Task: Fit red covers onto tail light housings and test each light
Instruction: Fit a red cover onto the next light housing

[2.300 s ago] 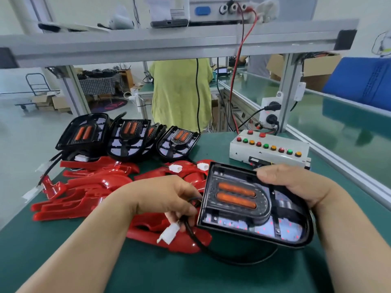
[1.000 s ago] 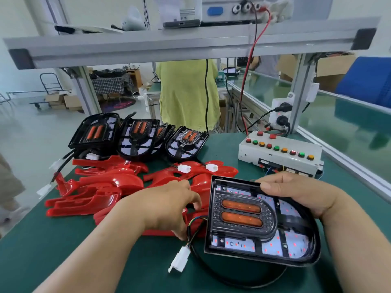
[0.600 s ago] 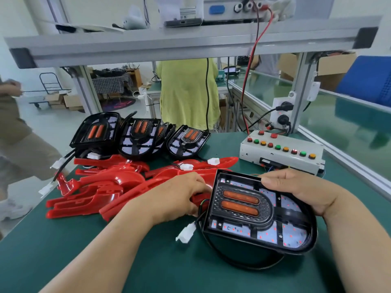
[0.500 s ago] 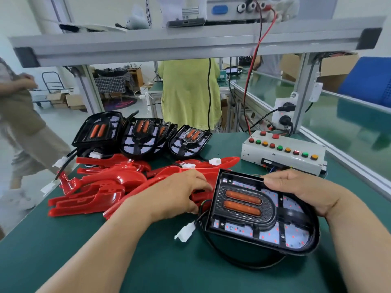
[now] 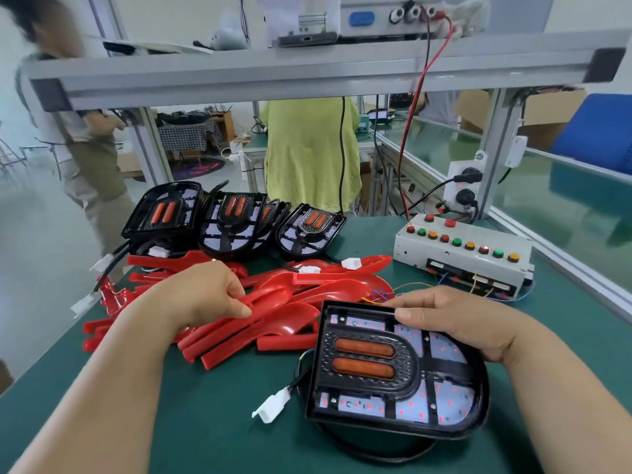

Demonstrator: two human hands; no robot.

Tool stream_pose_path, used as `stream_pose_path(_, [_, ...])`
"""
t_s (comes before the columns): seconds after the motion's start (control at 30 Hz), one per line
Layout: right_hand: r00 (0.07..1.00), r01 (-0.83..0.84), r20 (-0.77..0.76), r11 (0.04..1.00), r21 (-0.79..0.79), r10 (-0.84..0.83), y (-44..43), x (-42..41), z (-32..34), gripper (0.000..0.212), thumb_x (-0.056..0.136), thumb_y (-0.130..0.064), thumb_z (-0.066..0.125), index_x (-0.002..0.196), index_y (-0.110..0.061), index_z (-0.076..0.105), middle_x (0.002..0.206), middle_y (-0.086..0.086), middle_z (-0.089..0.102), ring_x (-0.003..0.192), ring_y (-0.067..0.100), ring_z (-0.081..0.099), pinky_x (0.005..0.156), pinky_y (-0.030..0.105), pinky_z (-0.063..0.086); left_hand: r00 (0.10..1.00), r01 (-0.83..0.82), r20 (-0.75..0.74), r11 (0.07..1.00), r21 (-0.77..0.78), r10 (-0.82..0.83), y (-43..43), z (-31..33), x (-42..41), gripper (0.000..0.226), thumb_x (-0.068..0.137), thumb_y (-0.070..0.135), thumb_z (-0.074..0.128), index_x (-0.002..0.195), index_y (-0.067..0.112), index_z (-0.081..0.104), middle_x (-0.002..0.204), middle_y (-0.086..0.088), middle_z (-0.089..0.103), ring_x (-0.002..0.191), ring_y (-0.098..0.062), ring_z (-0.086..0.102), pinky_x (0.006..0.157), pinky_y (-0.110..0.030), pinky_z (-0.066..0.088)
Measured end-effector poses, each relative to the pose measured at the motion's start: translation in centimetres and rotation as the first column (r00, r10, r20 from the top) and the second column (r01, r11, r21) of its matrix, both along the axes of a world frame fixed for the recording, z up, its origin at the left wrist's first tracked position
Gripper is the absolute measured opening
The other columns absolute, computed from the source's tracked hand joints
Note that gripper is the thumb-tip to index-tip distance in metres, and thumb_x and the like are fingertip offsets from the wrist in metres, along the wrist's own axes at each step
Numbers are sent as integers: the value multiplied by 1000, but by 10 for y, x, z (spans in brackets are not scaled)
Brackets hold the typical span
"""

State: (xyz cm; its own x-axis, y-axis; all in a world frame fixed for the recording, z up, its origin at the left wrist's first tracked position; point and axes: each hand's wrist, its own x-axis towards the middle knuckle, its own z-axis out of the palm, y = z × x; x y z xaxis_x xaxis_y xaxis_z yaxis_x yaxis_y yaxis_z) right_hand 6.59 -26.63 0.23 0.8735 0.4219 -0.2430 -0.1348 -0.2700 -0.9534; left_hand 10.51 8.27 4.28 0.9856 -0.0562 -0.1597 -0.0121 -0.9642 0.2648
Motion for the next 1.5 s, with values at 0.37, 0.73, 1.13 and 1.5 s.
stream_pose_path(0.37, [994, 77, 75, 996, -37, -74, 11, -3, 3, 58, 62, -50, 79, 108, -15, 77, 111, 11, 74, 113, 39, 64, 107, 55, 45, 986, 136, 127, 955, -262, -106, -28, 13, -17, 8, 85, 35, 73, 89, 36, 66, 86, 12, 72, 82, -6, 67, 81, -35, 54])
stream_pose_path(0.73, [997, 57, 38, 993, 99, -61, 7, -2, 5, 42, 72, -34, 78, 104, -6, 76, 105, 18, 74, 97, 31, 71, 91, 42, 56, 830, 557, 316, 638, -532, -460, -91, 25, -70, 28, 72, 31, 82, 98, 33, 72, 92, 12, 72, 86, -8, 67, 78, -15, 51])
stream_pose_path(1.13, [986, 152, 28, 943, 296, -167, 5, 0, 6, 45, 70, -29, 77, 107, -4, 73, 110, 24, 72, 97, 33, 68, 96, 47, 54, 708, 581, 644, 757, -300, -289, -109, -11, -54, 36, 92, 36, 61, 126, 22, 58, 108, 15, 56, 106, -3, 56, 90, -18, 44])
stream_pose_path(1.5, [960, 125, 237, 987, 99, -145, 16, -6, 11, 17, 89, -23, 72, 102, -13, 74, 106, 11, 75, 92, 17, 68, 96, 38, 53, 869, 491, 286, 773, -401, -404, -104, -7, -37, 34, 73, 61, 75, 103, 46, 70, 94, 11, 70, 90, -6, 66, 86, -40, 53])
